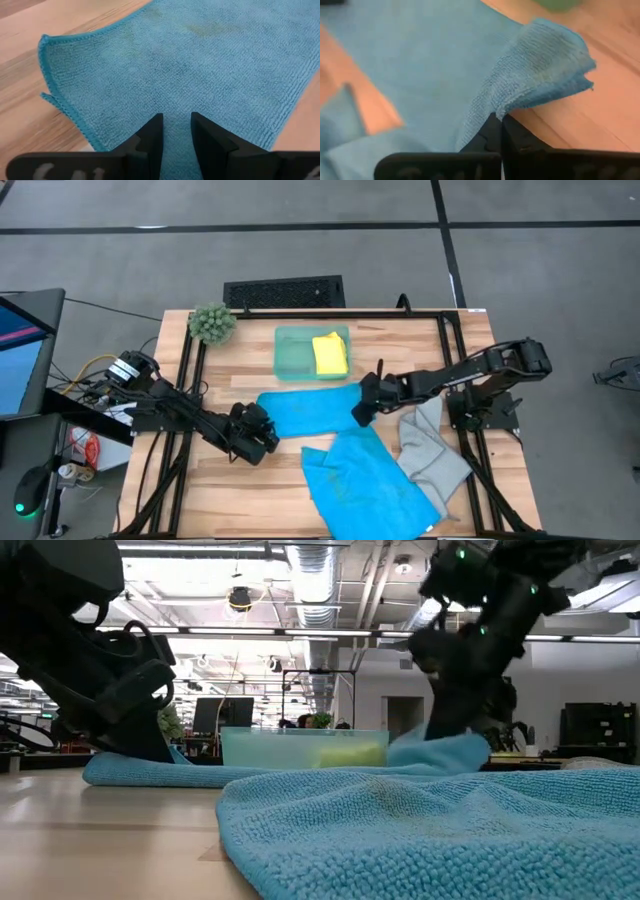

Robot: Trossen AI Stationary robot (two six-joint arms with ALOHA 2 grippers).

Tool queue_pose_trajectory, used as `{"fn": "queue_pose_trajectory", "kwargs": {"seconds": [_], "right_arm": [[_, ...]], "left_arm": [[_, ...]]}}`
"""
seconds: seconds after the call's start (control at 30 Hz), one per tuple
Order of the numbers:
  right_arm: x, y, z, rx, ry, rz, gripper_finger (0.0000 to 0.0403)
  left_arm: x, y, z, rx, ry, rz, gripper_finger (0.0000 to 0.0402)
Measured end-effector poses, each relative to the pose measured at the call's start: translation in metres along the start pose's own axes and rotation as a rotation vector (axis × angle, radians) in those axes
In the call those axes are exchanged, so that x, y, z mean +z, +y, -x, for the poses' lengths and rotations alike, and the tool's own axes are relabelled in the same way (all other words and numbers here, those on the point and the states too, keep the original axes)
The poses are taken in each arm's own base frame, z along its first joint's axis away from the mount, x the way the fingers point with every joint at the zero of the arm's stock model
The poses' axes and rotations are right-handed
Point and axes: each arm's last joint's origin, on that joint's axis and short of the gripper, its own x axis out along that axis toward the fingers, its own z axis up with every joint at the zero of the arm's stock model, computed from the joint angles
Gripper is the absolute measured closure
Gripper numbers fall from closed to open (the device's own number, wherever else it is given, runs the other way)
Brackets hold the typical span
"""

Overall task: Fold microfiber towels
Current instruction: Fold the left blue microfiber towel

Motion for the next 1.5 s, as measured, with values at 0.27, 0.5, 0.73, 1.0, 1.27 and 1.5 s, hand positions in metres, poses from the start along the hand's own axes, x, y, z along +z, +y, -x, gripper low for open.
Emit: {"fn": "queue_pose_trajectory", "kwargs": {"seconds": [0.27, 0.5, 0.73, 1.0, 1.27, 1.5], "right_arm": [[0.019, 0.032, -0.004, 0.057, -0.051, 0.034, 0.0395], [0.043, 0.064, -0.024, 0.074, -0.066, 0.091, 0.0396], [0.075, 0.105, -0.031, 0.140, -0.135, 0.146, 0.0394], [0.094, 0.134, -0.062, 0.176, -0.134, 0.177, 0.0391], [0.108, 0.154, -0.072, 0.223, -0.175, 0.199, 0.0391], [0.119, 0.150, -0.071, 0.248, -0.230, 0.186, 0.0391]], "left_arm": [[0.001, -0.002, 0.000, -0.014, -0.024, 0.017, 0.0310], [0.003, -0.006, 0.000, -0.044, -0.039, 0.027, 0.0310], [0.004, -0.011, 0.002, -0.078, 0.021, 0.017, 0.0310], [0.016, -0.022, 0.022, -0.113, 0.123, -0.002, 0.0310], [0.025, -0.031, 0.054, -0.058, 0.269, -0.041, 0.0310], [0.028, -0.040, 0.086, -0.011, 0.323, -0.062, 0.0311]]}}
